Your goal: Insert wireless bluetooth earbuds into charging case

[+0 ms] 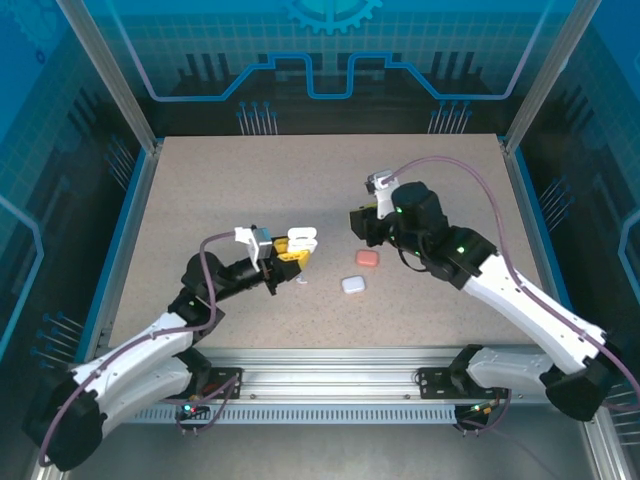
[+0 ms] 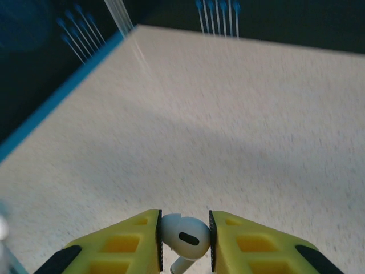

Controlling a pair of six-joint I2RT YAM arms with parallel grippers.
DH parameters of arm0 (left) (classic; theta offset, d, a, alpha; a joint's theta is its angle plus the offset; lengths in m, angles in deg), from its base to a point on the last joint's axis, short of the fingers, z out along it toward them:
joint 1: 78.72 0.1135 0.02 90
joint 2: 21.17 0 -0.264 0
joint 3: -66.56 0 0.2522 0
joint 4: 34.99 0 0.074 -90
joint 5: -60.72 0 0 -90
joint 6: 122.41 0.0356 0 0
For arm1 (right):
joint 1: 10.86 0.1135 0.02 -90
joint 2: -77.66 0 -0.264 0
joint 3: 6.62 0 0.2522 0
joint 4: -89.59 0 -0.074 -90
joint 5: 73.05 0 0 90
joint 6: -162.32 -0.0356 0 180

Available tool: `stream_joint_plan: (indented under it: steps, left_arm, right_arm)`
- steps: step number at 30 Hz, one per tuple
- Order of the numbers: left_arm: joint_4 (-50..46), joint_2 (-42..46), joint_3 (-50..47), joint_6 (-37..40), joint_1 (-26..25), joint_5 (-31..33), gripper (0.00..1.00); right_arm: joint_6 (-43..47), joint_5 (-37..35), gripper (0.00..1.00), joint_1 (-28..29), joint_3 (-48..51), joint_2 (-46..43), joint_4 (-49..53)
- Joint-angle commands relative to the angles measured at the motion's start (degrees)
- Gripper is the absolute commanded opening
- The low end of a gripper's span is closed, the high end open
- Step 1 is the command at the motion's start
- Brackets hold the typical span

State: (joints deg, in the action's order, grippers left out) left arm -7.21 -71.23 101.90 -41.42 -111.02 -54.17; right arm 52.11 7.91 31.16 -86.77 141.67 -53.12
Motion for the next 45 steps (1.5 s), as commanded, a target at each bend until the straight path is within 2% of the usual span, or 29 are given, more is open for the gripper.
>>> stream_joint_plan:
  steps: [1, 7, 14, 23, 45]
  left_arm:
    - [9.6, -3.1, 0.2, -1.0, -1.3, 1.6, 0.11]
    - [15.1, -8.9, 1.5, -1.2, -2.6, 2.1, 0.1]
    - [18.6, -12.2, 2.5, -1.4, -3.3, 2.8, 0.1]
    - [19.3, -12.0, 2.4, -1.3, -3.4, 3.8, 0.1]
    - [19.4, -10.1, 1.9, -1.6, -3.4, 4.9, 0.11]
  right_arm:
    - [4.0, 4.2, 0.26, 1.1, 2.1, -3.2, -8.3]
    - [7.9, 5.6, 0.26, 5.3, 3.1, -4.9, -12.5]
    - [8.4, 3.7, 0.26, 7.9, 2.0, -1.8, -12.3]
    - [9.5, 0.1, 0.26, 10.1, 2.0, 0.8, -12.5]
    - [9.5, -2.2, 0.26, 11.8, 2.7, 3.2, -12.5]
